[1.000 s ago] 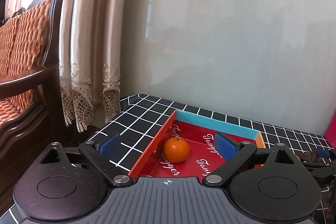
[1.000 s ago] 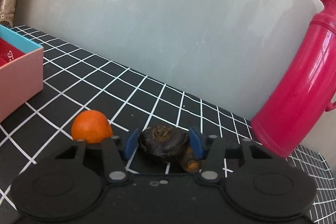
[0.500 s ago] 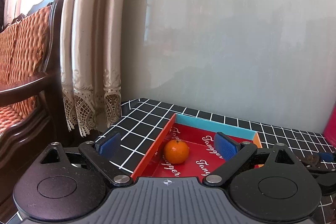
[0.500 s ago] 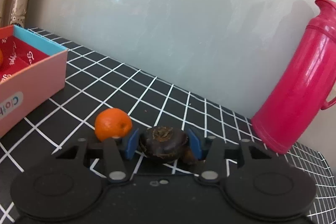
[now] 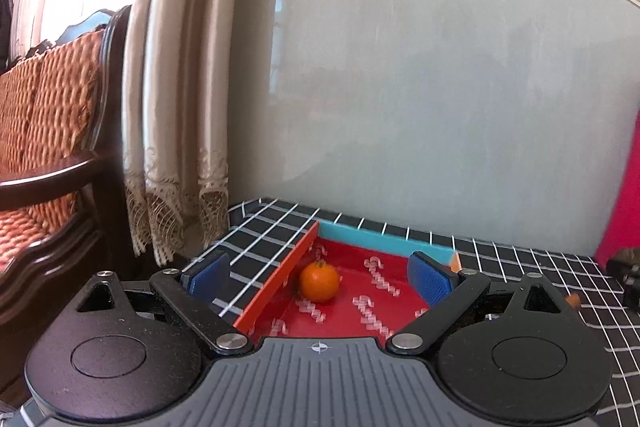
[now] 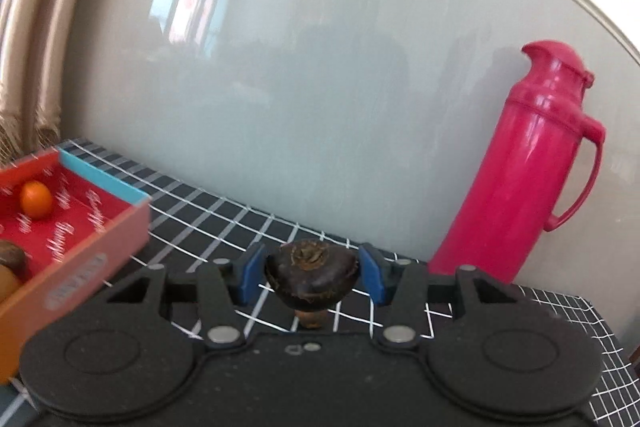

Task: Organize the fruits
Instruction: 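Carry the dark dried fruit over the red box and open the right gripper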

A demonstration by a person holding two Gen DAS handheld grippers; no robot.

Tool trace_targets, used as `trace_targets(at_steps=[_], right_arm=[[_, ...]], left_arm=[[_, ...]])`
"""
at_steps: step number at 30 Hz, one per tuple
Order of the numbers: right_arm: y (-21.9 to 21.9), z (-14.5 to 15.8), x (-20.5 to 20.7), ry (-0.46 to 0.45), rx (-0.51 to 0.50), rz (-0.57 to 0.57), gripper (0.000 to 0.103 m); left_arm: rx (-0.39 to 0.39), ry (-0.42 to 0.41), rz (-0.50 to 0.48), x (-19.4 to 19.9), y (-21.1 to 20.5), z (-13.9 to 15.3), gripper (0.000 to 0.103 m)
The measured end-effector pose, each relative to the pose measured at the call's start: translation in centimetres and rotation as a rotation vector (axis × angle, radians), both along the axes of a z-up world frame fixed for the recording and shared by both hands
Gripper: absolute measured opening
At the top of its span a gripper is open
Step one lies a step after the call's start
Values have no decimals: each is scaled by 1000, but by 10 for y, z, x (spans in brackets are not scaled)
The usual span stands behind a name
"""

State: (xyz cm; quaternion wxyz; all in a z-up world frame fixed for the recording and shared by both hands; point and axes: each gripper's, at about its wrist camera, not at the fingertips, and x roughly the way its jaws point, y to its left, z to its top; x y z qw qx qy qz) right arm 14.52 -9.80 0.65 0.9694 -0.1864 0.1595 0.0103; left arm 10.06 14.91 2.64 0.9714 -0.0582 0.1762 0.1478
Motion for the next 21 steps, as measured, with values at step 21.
trace_targets(at_steps=[21], right_arm=[[114, 1, -56, 31, 49, 286, 50]], left_arm=[[29, 95, 72, -72, 34, -20, 95]])
